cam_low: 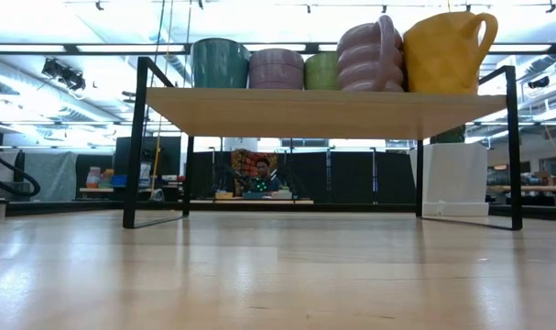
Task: Place coffee mugs
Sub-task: Put the white-blue patterned mug on the shelf
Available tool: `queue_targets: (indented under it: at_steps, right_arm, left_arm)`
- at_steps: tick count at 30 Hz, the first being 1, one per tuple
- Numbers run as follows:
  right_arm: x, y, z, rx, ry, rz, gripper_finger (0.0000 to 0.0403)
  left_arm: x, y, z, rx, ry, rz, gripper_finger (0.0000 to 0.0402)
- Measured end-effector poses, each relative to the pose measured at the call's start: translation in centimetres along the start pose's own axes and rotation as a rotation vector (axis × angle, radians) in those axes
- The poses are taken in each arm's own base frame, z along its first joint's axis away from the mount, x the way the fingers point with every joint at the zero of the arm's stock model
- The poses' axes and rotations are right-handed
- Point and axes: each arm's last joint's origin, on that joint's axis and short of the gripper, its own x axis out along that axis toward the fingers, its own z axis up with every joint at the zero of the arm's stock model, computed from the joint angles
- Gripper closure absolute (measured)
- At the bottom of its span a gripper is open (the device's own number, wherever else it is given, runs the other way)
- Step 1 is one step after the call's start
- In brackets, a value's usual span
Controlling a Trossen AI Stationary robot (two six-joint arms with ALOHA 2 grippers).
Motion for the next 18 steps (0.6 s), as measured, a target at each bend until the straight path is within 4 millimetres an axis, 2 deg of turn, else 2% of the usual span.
queue_targets:
  at_steps: [9,14,18]
  right_arm:
    - [0.1,-0.1,-0.2,-0.022,0.011,0.025,0.0210]
    - [0.5,-0.8,-0.5,-0.028,0.030,0.003,0.0210]
    - [0.7,-1.1,-1.0,-0.032,0.065,-0.005,0.0210]
  left_arm:
    - [-0.1,-1.0,-1.9,-0.404,0.033,-0.046,0.0260]
    - [0.9,-1.4,-1.8,-0.664,0.024,-0.021,0.0260]
    - [2.0,-2.3,-1.7,-0.732,0.037,-0.049,0.0260]
